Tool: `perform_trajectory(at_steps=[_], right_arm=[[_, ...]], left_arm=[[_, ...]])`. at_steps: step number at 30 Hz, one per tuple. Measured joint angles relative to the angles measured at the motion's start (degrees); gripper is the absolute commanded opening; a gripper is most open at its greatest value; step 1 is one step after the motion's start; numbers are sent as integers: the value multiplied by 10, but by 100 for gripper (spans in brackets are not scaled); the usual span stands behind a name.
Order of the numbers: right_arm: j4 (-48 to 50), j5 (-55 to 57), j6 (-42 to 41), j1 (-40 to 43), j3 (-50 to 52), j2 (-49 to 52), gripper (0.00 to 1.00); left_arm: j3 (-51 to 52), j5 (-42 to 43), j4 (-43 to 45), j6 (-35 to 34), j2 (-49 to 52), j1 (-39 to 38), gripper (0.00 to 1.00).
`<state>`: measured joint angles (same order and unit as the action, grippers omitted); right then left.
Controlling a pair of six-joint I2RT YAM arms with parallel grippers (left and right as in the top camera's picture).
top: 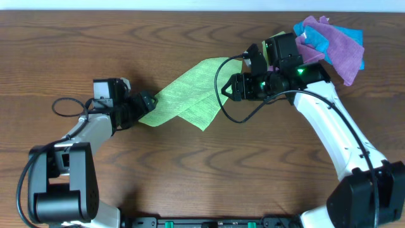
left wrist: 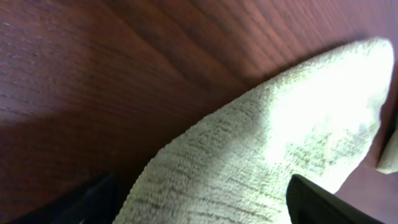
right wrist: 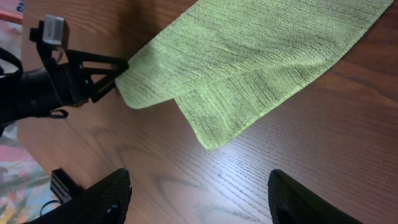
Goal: Fold the cloth
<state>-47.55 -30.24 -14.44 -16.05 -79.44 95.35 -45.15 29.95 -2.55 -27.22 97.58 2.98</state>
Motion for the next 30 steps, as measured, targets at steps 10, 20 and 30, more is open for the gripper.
perform_trajectory(at_steps=[10, 20, 30], right_arm=[[-4, 0, 0, 0, 0, 0, 69], [-11, 12, 5, -5, 46, 0, 70], [211, -40, -55, -49, 225, 2, 66]], left_arm=[[5, 36, -1, 0, 14, -1, 6], [-7, 91, 4, 0, 14, 0, 6], [-70, 123, 7, -2, 14, 0, 6]])
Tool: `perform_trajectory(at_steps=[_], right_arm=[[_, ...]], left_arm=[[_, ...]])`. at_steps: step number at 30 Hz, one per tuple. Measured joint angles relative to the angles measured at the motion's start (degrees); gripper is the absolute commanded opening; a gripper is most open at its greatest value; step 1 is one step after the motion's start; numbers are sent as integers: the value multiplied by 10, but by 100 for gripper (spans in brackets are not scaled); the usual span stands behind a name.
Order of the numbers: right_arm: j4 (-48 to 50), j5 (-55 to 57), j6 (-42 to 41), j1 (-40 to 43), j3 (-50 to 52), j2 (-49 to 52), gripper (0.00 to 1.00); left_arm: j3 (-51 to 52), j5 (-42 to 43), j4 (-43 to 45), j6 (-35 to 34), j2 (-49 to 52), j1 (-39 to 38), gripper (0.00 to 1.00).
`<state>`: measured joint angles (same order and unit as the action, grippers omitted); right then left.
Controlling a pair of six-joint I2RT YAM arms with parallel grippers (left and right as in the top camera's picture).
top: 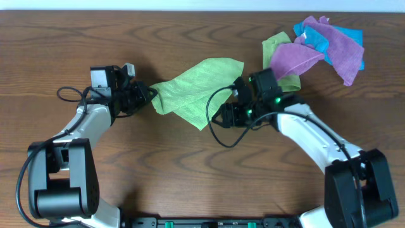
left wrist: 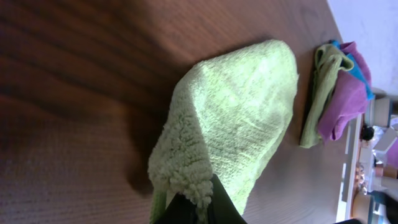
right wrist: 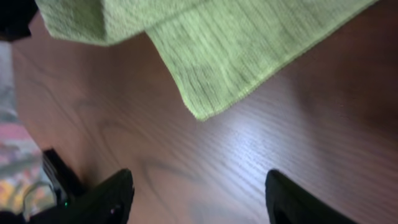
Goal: Fold the cloth
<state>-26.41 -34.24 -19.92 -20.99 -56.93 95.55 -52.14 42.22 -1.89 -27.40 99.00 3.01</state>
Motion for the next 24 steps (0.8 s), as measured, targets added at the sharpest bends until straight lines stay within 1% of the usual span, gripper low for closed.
perform_trajectory(at_steps=[4, 7, 16, 24], right_arm=[[77, -9, -46, -21, 39, 2, 66], [118, -13, -75, -37, 49, 17, 66], [204, -21, -144, -71, 53, 106, 66], [263, -27, -181, -86, 53, 124, 66]], left_arm=[[-16, 3, 0, -8, 0, 0, 6], [-22, 5, 0, -11, 0, 0, 6], [-23, 9, 0, -13, 0, 0, 6], [-23, 9, 0, -20, 0, 0, 6]])
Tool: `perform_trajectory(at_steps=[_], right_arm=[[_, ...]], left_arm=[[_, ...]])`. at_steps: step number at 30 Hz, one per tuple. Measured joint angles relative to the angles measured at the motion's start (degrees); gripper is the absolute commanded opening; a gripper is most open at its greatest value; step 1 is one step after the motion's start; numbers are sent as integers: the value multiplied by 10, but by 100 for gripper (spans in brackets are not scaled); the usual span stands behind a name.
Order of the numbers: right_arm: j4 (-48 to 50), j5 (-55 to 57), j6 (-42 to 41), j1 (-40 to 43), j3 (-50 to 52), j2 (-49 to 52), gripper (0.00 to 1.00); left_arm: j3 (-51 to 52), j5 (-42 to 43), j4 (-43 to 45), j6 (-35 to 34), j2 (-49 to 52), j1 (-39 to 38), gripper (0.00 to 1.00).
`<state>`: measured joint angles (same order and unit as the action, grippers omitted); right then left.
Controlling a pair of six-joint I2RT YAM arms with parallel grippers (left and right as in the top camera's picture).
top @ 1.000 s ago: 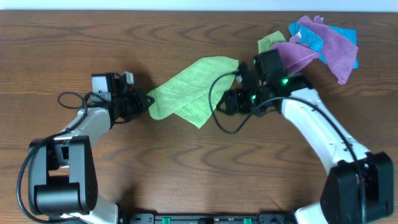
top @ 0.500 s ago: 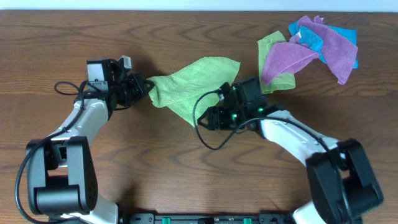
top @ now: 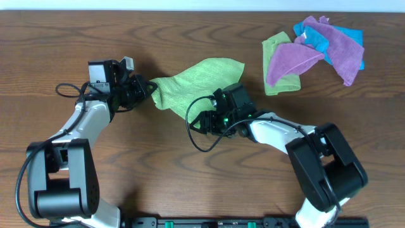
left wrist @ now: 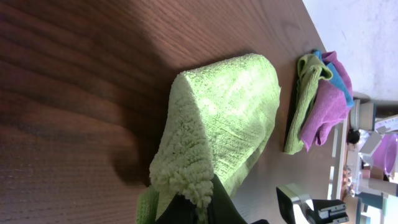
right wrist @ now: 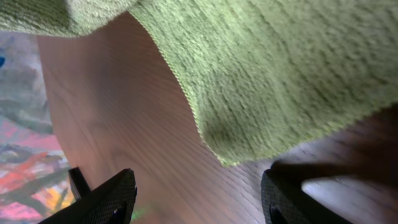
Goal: Fold the cloth
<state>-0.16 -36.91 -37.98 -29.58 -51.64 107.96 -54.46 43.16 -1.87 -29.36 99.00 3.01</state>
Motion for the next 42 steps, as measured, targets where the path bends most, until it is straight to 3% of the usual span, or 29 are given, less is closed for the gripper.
perform_trajectory(at_steps=[9, 22, 27, 32, 38, 42], right_arm=[[51, -2, -19, -3, -5, 22, 64], [96, 14, -35, -5, -16, 50, 51], [103, 48, -42, -8, -16, 51, 35], [107, 96, -47, -9, -16, 57, 1], [99, 106, -50, -4, -17, 57, 1], [35, 107, -37, 17, -15, 31, 1]], left_arm=[[0, 4, 0, -5, 0, 0, 6], [0, 19, 0, -5, 0, 0, 6], [0, 22, -1, -5, 0, 0, 6], [0, 28, -6, -5, 0, 0, 6], [0, 33, -6, -5, 0, 4, 6], [0, 45, 2, -5, 0, 22, 6]])
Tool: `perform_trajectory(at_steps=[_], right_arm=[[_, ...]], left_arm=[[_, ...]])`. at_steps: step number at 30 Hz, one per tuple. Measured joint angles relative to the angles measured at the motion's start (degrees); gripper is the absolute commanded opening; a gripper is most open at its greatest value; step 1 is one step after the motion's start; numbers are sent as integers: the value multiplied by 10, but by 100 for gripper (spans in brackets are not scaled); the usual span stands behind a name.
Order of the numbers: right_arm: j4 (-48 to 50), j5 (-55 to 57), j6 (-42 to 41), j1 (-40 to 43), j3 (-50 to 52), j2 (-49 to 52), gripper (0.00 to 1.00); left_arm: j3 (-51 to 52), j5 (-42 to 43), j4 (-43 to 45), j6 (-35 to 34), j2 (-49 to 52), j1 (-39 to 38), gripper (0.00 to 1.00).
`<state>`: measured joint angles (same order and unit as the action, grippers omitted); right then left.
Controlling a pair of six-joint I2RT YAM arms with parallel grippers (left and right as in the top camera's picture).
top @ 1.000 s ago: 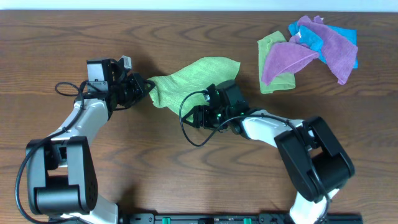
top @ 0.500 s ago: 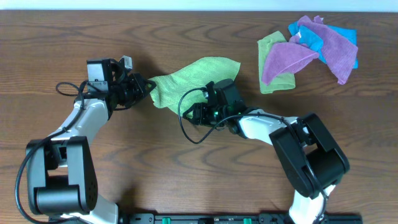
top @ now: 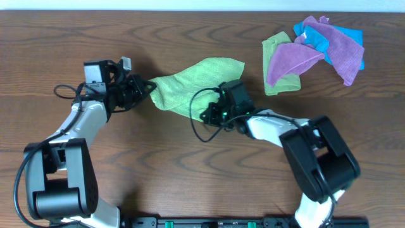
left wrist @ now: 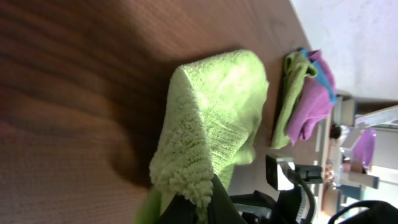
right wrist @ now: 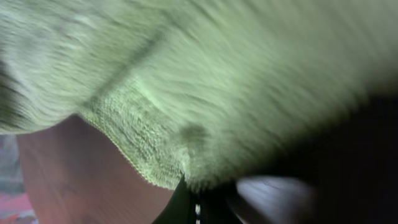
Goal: Fold the cloth
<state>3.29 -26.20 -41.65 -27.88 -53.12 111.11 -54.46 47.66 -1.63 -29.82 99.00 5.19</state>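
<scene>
The light green cloth (top: 196, 79) lies bunched on the wooden table (top: 190, 171), slightly left of centre. My left gripper (top: 149, 88) is shut on its left corner; in the left wrist view the fluffy edge (left wrist: 214, 112) is pinched at my left gripper (left wrist: 202, 202). My right gripper (top: 204, 115) is shut on the cloth's lower front corner. In the right wrist view the cloth (right wrist: 205, 81) fills the picture, blurred, with its edge caught in my right gripper (right wrist: 198, 193).
A heap of other cloths sits at the far right back: a folded green one (top: 273, 47), a purple one (top: 290, 58), a blue one (top: 316, 41) and another purple one (top: 338, 44). Black cables loop beside both arms.
My right gripper, then open beside the cloth's lower corner, is now shut on that corner. The left gripper still holds the left corner in nearly the same place.
First my left gripper stood open around the cloth's left corner and the right hung open near the heap. Then the left was shut on the corner and the cloth bunched. The right came down open to the lower corner and now grips it.
</scene>
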Motion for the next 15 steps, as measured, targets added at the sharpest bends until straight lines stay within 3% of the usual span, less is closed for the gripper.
perform_trajectory(at_steps=[6, 15], right_arm=[[-101, 28, 36, 23, 18, -79, 1], [-165, 57, 73, 31, 19, -244, 1]], left_arm=[[-13, 35, 3, -2, 0, 30, 6], [-47, 100, -23, -1, 0, 36, 6]])
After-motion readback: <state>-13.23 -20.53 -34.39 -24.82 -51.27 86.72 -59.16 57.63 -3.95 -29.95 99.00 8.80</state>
